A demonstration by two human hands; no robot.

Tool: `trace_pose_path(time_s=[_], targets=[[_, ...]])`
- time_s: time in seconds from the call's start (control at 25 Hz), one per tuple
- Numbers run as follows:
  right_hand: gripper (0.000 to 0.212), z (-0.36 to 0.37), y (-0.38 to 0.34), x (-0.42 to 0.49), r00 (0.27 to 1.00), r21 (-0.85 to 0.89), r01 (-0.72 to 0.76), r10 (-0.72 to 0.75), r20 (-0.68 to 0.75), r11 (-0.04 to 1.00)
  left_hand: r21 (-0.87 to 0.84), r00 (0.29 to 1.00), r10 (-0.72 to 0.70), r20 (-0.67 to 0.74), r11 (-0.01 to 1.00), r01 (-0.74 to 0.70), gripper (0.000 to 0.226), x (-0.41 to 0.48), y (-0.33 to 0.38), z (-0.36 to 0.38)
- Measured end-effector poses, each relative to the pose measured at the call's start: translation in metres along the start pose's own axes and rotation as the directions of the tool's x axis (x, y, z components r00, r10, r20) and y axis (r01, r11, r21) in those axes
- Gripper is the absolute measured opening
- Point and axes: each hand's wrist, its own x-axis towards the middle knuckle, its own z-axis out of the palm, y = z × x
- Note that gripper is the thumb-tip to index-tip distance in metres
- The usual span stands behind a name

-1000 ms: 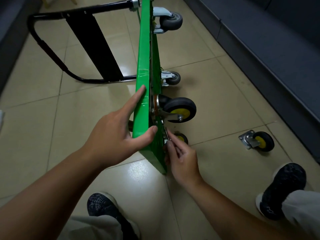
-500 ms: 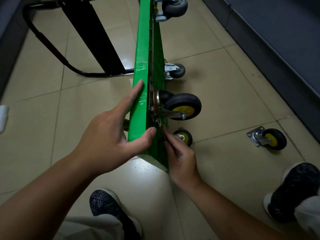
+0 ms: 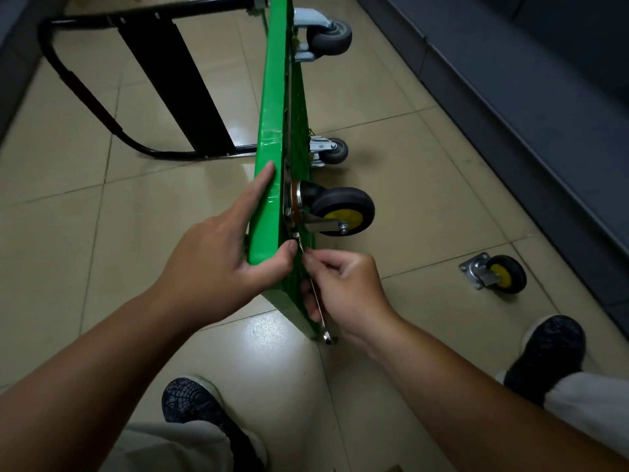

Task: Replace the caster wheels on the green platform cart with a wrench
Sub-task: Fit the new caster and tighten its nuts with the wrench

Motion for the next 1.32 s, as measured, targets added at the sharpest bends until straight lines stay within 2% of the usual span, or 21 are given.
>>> trace_pose_path(time_s=[0.12, 0.24, 0.36, 0.44, 0.52, 0.64, 0.72, 0.92, 1.04, 1.12, 1.2, 1.32], targets=[[0.012, 0.005, -0.03, 0.002, 0.971, 0.069, -0.236, 0.239, -0.027, 0.969, 0.004, 1.0, -0.015, 0.014, 1.0, 0.014, 0.091, 0.0, 0.0, -0.003], [0.016, 0.0, -0.03, -0.003, 0.971, 0.086, -0.239, 0.237, 0.029, 0.967, -0.016, 0.999, -0.039, 0.036, 0.999, 0.039, 0.09, 0.0, -0.003, -0.006], [0.013, -0.016, 0.007, -0.02, 0.986, 0.018, -0.163, 0.163, -0.023, 0.986, -0.023, 0.998, -0.026, 0.062, 0.999, 0.027, 0.091, -0.001, -0.004, -0.007], [0.004, -0.032, 0.034, -0.021, 0.995, -0.102, -0.072, 0.066, -0.069, 0.992, -0.045, 0.998, -0.025, 0.056, 0.999, 0.028, 0.091, -0.002, -0.005, -0.007], [0.007, -0.042, 0.054, -0.01, 0.986, -0.271, 0.128, -0.152, -0.068, 0.954, -0.078, 0.998, -0.019, 0.064, 0.997, 0.024, 0.091, -0.001, -0.006, -0.007], [0.012, -0.034, 0.066, 0.011, 0.878, -0.426, 0.415, -0.476, -0.043, 0.804, -0.077, 0.998, -0.006, 0.063, 0.997, 0.011, 0.09, -0.001, -0.005, -0.008], [0.017, -0.025, 0.07, 0.024, 0.838, -0.421, 0.481, -0.545, -0.04, 0.769, -0.091, 0.998, 0.005, 0.056, 0.996, 0.0, 0.09, -0.001, -0.004, -0.007], [0.022, -0.011, 0.067, 0.046, 0.865, -0.464, 0.458, -0.501, 0.033, 0.759, -0.142, 0.999, 0.004, 0.054, 0.99, 0.004, 0.089, 0.0, 0.0, -0.007], [0.032, -0.015, 0.07, 0.062, 0.902, -0.482, 0.432, -0.379, 0.209, 0.762, -0.152, 0.999, 0.013, 0.041, 0.988, -0.006, 0.088, 0.002, -0.002, -0.005], [0.044, -0.02, 0.071, 0.071, 0.888, -0.536, 0.459, -0.346, 0.303, 0.709, -0.155, 0.999, 0.025, 0.029, 0.988, -0.02, 0.087, 0.002, -0.004, -0.005], [0.045, -0.023, 0.071, 0.074, 0.874, -0.554, 0.483, -0.336, 0.351, 0.678, -0.161, 0.999, 0.028, 0.022, 0.987, -0.024, 0.087, 0.001, -0.006, -0.003], [0.037, -0.016, 0.069, 0.067, 0.908, -0.497, 0.403, -0.268, 0.322, 0.769, -0.143, 1.0, 0.015, 0.014, 0.99, -0.013, 0.086, 0.0, -0.006, -0.003]])
